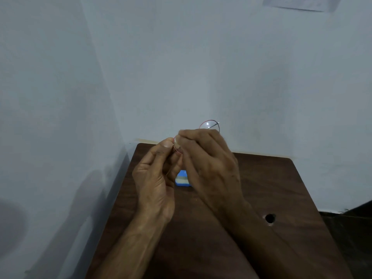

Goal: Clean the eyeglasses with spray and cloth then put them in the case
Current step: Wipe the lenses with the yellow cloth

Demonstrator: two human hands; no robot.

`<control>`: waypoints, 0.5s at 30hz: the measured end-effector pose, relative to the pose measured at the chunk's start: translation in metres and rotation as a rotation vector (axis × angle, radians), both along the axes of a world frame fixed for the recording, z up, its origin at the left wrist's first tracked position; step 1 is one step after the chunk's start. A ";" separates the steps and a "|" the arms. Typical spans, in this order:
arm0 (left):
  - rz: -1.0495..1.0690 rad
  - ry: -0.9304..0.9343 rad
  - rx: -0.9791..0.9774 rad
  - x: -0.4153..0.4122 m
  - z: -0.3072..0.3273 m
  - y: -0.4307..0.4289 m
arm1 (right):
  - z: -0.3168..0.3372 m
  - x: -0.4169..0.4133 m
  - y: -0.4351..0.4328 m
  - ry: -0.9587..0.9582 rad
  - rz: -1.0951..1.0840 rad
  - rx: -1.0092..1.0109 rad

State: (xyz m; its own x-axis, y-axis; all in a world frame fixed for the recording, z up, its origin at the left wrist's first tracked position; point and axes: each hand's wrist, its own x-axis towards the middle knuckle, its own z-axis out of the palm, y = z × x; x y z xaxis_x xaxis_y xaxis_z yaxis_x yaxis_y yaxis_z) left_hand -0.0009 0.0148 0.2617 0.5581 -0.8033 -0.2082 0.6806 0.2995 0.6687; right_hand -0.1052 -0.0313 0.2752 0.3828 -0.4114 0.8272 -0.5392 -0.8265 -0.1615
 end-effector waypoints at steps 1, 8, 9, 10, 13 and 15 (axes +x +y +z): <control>-0.001 -0.008 0.005 -0.001 0.000 0.000 | 0.000 0.000 0.001 0.002 0.013 -0.006; 0.020 -0.069 -0.043 -0.003 0.005 0.007 | 0.010 -0.028 -0.038 -0.091 -0.188 0.009; 0.025 -0.071 -0.044 -0.002 0.005 0.007 | 0.010 -0.031 -0.042 -0.100 -0.202 0.015; 0.029 -0.069 -0.045 -0.002 0.005 0.007 | 0.009 -0.032 -0.043 -0.106 -0.212 0.019; 0.035 -0.068 -0.048 -0.001 0.006 0.006 | 0.004 -0.032 -0.039 -0.103 -0.212 0.016; 0.036 -0.066 -0.047 -0.002 0.005 0.005 | 0.000 -0.030 -0.032 -0.113 -0.183 0.023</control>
